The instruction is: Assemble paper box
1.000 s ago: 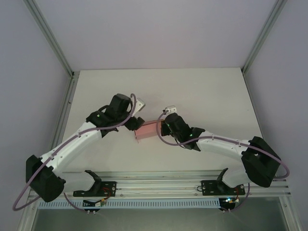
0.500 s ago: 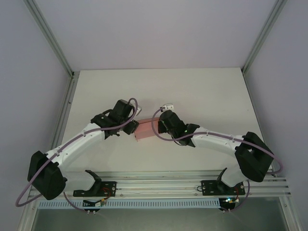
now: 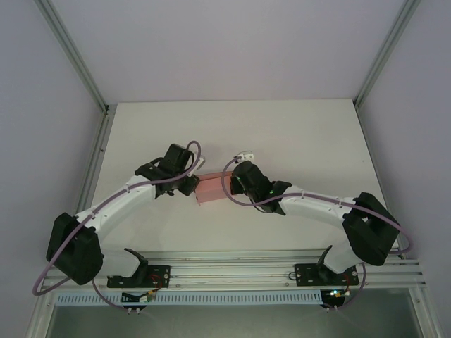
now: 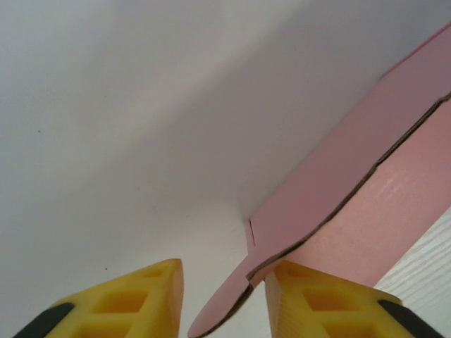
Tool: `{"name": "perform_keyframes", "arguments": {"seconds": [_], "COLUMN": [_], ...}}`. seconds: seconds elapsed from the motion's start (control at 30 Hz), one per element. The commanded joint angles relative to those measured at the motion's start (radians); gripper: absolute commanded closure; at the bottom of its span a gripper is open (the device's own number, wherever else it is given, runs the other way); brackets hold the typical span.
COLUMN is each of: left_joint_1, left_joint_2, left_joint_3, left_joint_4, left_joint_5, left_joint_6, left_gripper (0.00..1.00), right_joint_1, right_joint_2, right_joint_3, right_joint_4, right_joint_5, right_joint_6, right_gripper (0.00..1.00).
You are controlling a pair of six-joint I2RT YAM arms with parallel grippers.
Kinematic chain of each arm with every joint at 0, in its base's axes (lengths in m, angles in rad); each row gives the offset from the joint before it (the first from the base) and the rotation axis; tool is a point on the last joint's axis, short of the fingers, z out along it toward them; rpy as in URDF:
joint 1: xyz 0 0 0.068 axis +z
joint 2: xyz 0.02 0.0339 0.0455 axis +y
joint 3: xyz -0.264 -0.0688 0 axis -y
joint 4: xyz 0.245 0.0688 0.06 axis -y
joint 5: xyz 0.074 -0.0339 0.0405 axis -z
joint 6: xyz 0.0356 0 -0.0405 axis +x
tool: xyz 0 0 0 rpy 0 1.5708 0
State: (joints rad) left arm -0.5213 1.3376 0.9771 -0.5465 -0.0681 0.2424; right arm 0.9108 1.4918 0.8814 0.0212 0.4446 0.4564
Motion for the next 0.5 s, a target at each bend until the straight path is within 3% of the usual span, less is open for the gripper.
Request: {"name": "perform_keyframes", "arguments": {"seconds": [0.0, 0.2, 0.47], "left_joint_1": [0.014, 0.014, 0.013], "left_joint_2": [0.024, 0.036, 0.041], "left_joint_3": [0.025, 0.05, 0.057], "left_joint_4": [-0.008, 0.011, -0.008], "left_joint_5": [0.04, 0.108, 0.054], "left_joint_6": [0.012, -0.05, -0.091], "left_gripper": [0.69, 0.82, 0.73], "right_joint_1": [0.006, 0.007, 0.006], "right_joint_2": [0.038, 0.045, 0.058], "right_joint_3": [-0.005, 0.01, 0.024], "right_joint_4": [-0.098, -0.115, -0.143], "right_joint_5": [-0.049, -0.057, -0.055], "right_joint_6": [0.003, -0.001, -0.015], "right_gripper": [1.0, 1.0, 1.0]}}
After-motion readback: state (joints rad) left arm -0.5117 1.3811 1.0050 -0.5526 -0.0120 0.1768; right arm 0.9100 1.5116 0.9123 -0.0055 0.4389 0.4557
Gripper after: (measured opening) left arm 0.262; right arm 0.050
